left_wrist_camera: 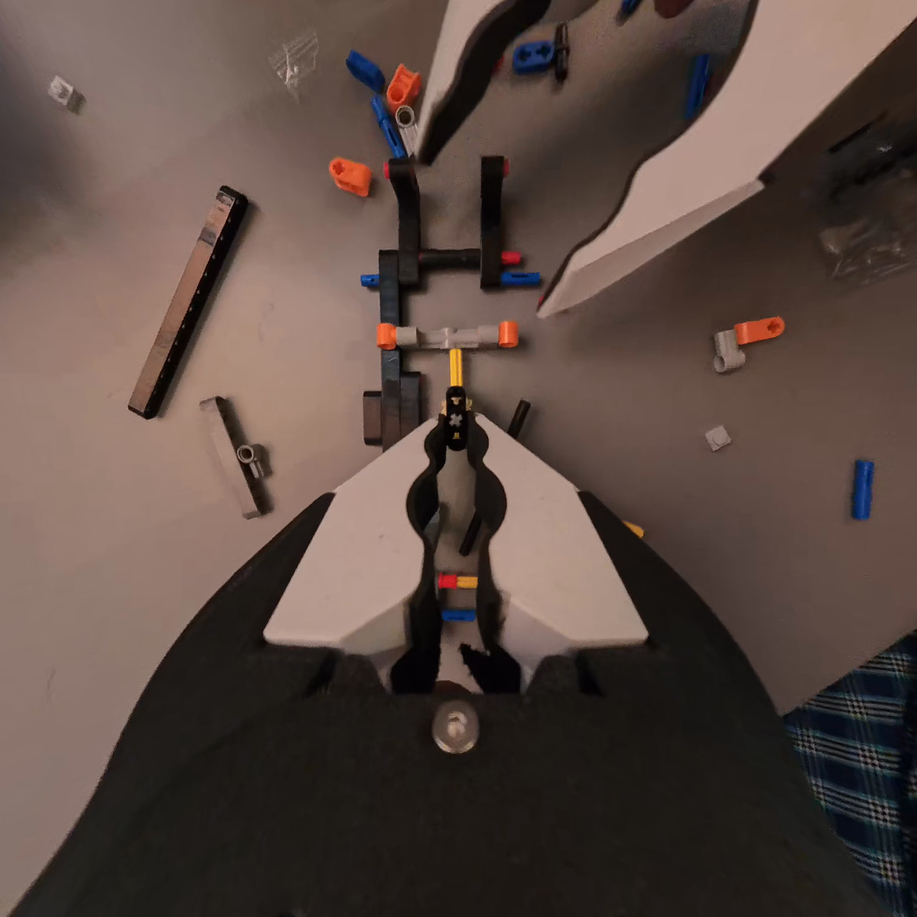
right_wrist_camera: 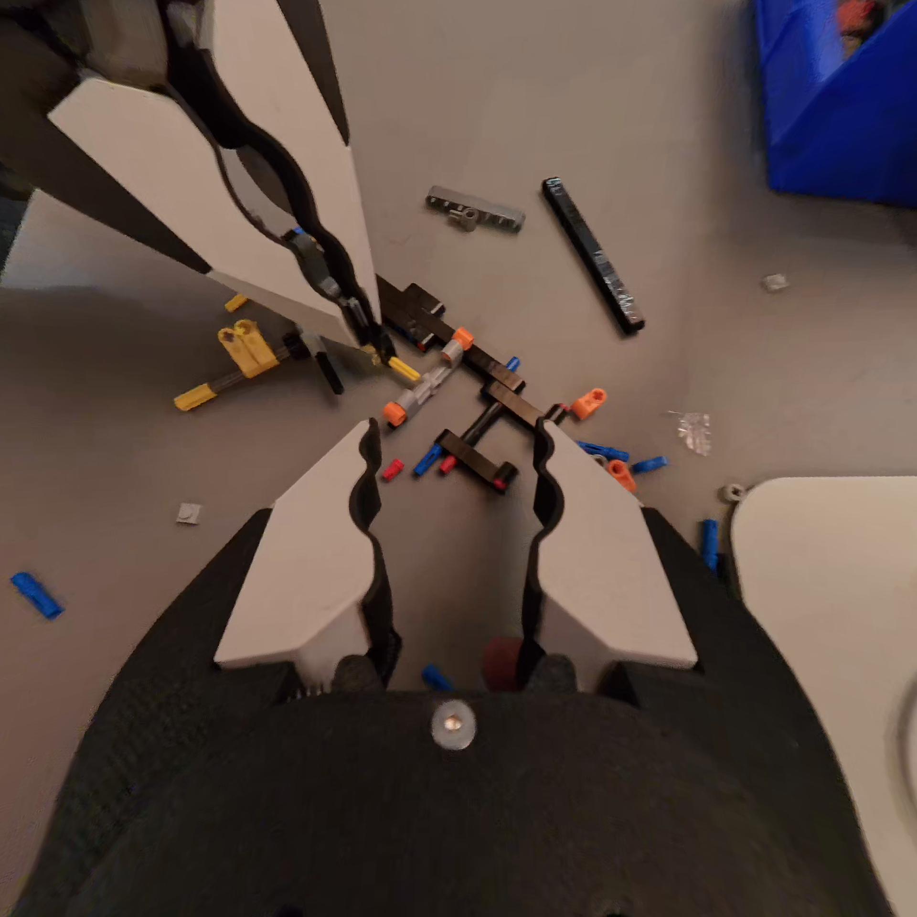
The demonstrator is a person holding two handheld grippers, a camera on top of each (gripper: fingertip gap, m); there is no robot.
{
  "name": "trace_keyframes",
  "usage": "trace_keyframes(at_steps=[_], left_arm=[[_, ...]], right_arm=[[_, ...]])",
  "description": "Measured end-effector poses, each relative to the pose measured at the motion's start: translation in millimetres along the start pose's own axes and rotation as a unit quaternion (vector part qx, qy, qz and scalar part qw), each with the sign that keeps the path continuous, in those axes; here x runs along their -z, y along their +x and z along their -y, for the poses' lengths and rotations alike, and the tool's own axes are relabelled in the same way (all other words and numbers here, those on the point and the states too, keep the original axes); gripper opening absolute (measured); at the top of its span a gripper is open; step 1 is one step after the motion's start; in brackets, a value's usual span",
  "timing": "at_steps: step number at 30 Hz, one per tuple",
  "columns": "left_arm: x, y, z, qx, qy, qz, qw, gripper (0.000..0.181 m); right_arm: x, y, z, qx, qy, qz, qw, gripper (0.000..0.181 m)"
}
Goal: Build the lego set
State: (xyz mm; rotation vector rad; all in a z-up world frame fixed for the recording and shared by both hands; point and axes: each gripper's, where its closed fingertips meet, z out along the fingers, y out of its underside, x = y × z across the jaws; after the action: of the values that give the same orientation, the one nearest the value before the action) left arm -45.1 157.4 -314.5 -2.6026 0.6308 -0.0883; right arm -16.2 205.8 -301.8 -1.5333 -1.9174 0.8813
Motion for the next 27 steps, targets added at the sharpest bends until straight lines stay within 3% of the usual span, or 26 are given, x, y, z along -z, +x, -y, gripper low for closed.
trace_keyframes(at_steps=[1, 27], left_arm=[[-0.4, -0.7, 1.1, 0.0, 0.001, 0.001, 1.0, 0.004], [-2.4, -6.0, 2.8, -0.033, -0.097, 0.027, 0.994, 0.005]], right_arm=[[0.6, 4.0, -0.1, 0.001, 0.001, -0.011, 1.0, 0.06], [-22.0, -7.6, -8.4, -0.02, -0.023, 0.047, 0.998, 0.06]])
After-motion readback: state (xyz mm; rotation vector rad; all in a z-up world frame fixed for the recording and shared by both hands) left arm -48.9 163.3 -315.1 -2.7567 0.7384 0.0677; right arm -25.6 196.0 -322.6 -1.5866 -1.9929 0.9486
